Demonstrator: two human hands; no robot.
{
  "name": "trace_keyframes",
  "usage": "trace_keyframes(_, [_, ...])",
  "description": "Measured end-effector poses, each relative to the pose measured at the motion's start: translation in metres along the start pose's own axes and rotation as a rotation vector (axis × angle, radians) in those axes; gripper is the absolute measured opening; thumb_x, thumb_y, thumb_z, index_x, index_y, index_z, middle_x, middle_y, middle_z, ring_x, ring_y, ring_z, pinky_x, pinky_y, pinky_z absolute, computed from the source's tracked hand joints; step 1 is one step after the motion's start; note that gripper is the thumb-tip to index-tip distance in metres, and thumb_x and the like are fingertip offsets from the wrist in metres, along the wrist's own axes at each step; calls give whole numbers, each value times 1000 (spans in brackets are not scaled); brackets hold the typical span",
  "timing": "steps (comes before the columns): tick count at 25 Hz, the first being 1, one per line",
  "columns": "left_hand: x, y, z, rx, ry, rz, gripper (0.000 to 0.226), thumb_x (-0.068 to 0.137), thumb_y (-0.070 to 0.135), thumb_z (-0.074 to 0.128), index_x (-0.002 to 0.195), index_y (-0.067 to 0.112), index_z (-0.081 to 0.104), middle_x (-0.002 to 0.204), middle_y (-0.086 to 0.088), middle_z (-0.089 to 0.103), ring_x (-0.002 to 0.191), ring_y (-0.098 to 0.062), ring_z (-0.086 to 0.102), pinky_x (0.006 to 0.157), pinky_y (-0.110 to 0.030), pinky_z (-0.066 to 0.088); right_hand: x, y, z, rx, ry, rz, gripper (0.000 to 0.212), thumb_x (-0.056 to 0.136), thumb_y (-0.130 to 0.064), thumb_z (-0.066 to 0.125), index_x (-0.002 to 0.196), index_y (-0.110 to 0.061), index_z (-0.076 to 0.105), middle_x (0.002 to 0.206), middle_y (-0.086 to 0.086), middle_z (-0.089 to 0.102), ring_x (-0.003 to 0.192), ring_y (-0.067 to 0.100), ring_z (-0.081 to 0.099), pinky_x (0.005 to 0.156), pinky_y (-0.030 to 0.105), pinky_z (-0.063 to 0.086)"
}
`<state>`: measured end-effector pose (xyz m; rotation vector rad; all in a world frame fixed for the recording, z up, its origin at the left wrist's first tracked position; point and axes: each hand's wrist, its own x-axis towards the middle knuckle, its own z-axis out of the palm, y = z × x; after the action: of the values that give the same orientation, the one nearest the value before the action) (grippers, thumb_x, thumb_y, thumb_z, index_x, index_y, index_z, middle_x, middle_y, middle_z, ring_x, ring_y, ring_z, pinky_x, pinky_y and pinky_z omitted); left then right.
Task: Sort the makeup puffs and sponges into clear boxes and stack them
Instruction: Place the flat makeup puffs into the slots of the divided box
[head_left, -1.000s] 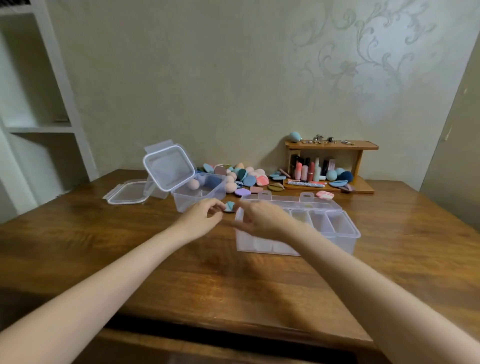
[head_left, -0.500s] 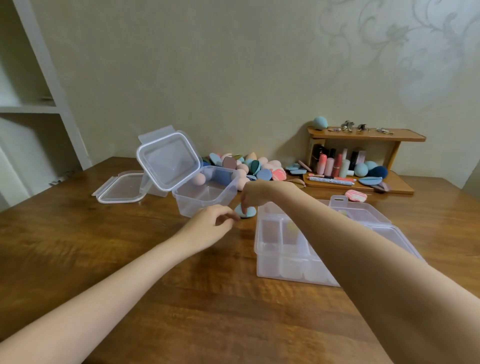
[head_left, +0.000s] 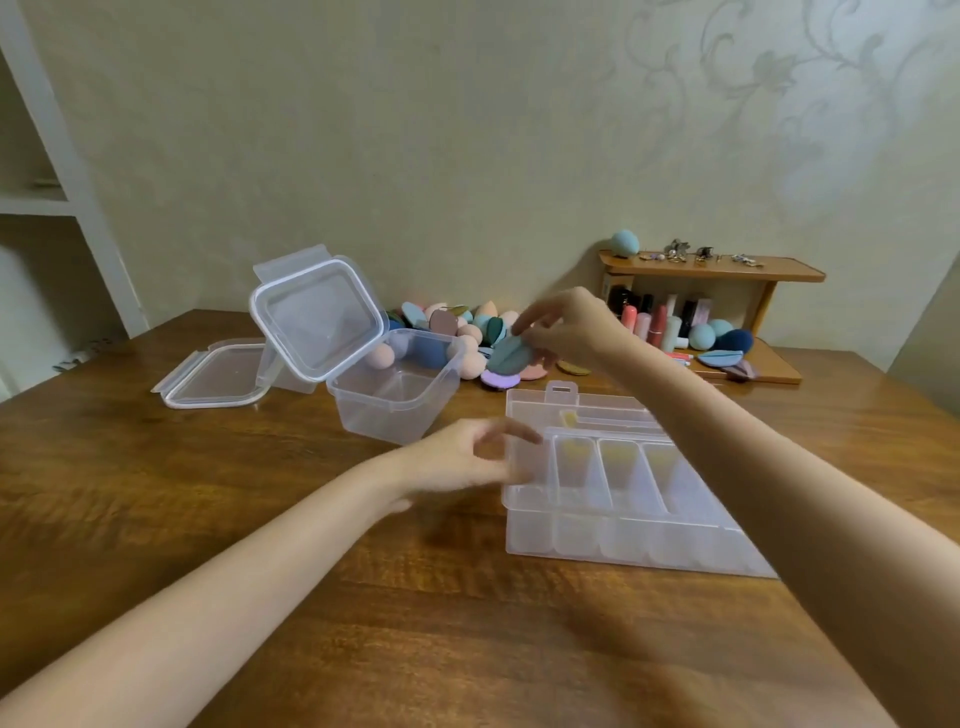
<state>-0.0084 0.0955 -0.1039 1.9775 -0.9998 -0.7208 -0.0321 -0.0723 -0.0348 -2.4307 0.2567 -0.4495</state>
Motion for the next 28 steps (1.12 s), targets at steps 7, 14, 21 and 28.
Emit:
trace_keyframes(7, [5, -11, 10, -34, 159, 58, 31, 86, 38, 60, 116, 34, 53, 129, 4, 55, 118, -14, 52, 90, -24, 45, -49, -6, -8, -6, 46, -49, 14, 86, -5, 61, 98, -3, 67, 82, 7, 64, 57, 9, 59, 46, 11, 49])
trace_keyframes(14, [33, -5, 2, 18, 383, -69, 35, 91, 30, 57, 124, 23, 48, 132, -3, 53, 123, -23, 50, 95, -33, 45, -46, 8, 40, -198, -13, -86, 20, 88, -10, 59, 107, -6, 65, 106, 11, 69, 80, 14, 57, 62, 14, 44])
trace_keyframes(21, [45, -4, -8, -117, 313, -131, 27, 94, 21, 52, 120, 23, 55, 122, -4, 56, 120, -21, 48, 105, -38, 42, -29, 18, 48, -193, -178, -91, 25, 93, -5, 48, 110, -6, 66, 110, 12, 68, 90, 19, 59, 76, 24, 44])
trace_keyframes(28, [61, 4, -12, 182, 390, -149, 16, 92, 16, 53, 106, 13, 61, 103, -1, 53, 92, -10, 48, 67, -17, 41, -19, 48, -33, -176, 142, 22, 29, 91, 1, 43, 103, -6, 69, 105, 9, 72, 100, 21, 64, 102, 31, 37])
